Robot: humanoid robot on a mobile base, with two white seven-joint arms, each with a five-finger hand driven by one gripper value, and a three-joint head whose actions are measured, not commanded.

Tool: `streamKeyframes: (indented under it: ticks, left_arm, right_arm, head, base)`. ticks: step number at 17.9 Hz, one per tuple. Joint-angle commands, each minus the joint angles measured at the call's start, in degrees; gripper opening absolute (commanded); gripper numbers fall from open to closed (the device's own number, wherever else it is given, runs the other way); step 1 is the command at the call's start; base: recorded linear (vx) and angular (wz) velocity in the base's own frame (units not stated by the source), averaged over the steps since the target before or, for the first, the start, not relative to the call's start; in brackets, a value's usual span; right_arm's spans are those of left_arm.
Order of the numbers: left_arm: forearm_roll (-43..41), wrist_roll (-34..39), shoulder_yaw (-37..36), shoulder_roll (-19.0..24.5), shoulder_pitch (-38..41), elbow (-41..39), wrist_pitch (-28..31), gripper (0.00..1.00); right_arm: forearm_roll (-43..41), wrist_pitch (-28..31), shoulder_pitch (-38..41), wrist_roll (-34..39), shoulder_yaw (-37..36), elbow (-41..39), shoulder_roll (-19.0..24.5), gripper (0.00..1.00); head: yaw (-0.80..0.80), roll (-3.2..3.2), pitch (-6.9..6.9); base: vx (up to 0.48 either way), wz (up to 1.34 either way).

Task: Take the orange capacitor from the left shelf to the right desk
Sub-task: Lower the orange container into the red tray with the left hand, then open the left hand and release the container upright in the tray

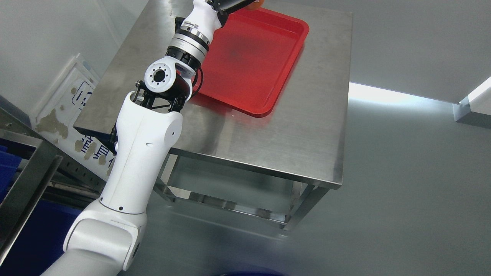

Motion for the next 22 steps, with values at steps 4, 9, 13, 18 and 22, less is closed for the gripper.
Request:
streamKeyframes:
  ticks: [4,9,13,18,22]
  left_arm:
    - [-4.2,0.2,-8.2,1.0,0.0,17.0,-4.1,0.04]
    - [-4.4,0.0,-9.0,1.0,3.2,18.5,-4.1,0.05]
    - [-5.5,0.0,-8.3,1.0,5.3,18.3,-3.8,0.2]
    - [-7.0,-0.1,-9.0,1.0,5.5,18.1,-2.8,0.58]
    - [-7.0,-0.1,-7.8,1.0,4.9,17.6,-2.8,0.78]
  right_arm:
    - [0.3,0.1,1.1,0.0,-0.7,-1.0,-1.0,1.0]
    - [0.3,0.1,1.1,0.0,-0.7,-1.0,-1.0,1.0]
    - [0.3,0.1,1.1,0.0,-0.7,-1.0,-1.0,1.0]
    - [0.3,0.1,1.1,0.0,-0.7,-1.0,-1.0,1.0]
    - [0.3,0.1,1.1,0.0,-0.7,-1.0,-1.0,1.0]
  head:
    - [0.0,0.0,0.0]
    - [0.0,0.0,0.0]
    - [0.0,0.0,0.0]
    - [0.0,0.0,0.0]
    - [0.0,0.0,0.0]
  base:
    - [0.134,0.05]
    - [0.052,-0.01]
    - [0.004,0.0]
    - [0.0,0.0]
    - [0.0,0.0]
